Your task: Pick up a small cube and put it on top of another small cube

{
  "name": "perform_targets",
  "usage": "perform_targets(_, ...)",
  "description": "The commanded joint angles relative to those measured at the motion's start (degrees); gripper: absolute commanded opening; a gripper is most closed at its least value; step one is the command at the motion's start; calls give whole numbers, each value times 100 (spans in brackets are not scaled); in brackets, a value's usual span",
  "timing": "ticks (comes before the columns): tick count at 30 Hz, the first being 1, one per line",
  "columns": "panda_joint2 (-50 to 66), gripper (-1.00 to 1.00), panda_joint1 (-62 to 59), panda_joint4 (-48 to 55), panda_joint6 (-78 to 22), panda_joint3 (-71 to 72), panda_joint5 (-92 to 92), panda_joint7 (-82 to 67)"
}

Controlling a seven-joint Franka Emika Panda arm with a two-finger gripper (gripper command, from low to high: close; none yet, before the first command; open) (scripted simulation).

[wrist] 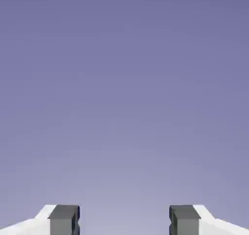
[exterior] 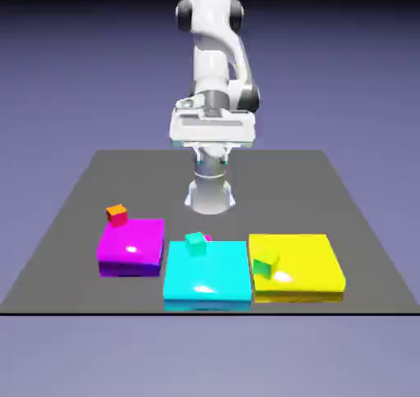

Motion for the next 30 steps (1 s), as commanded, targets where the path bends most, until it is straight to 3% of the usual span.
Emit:
perform_targets(1, 208, 0, -34, -112, -46, -8, 2, -51)
perform_targets(12, 2272, 0, -373, -1224, -505, -88, 26, -559)
perform_targets(23, 4396, 0, -493, -828, 1225, -128, -555, -136)
perform_targets(24, 4396, -100, -493, -828, 1225, -128, -555, -136)
perform_targets(30, 3359, -100, -434, -1021, 381, -108, -271, -342)
